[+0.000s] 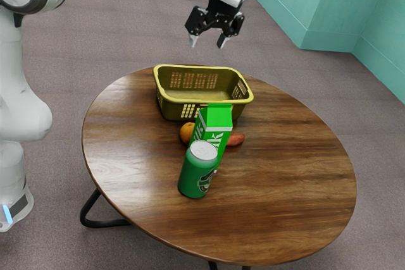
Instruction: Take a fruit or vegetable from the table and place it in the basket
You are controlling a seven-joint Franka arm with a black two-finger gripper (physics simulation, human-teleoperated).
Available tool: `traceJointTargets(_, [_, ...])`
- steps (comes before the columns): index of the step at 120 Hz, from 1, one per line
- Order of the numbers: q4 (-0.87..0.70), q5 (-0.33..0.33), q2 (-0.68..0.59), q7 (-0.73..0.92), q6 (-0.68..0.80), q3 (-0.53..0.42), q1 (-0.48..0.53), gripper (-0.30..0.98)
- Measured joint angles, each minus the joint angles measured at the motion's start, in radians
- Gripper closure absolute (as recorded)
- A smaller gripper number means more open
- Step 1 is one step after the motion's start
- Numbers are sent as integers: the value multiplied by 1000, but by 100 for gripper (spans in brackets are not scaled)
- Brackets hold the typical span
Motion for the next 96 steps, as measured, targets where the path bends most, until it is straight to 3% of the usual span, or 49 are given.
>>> traceJointTargets(11, [-2,-1,-1,-2,-15,129,-116,0])
traceJointTargets(23, [-25,-9,-9,-4,-31,192,-157,0])
traceJointTargets(34, [-37,-22,-11,-6,-31,204,-185,0])
traceJointTargets(55, [-48,-36,-28,-7,119,231,-301,0])
traceJointTargets(96, [-43,-6,-49,21,269,249,-297,0])
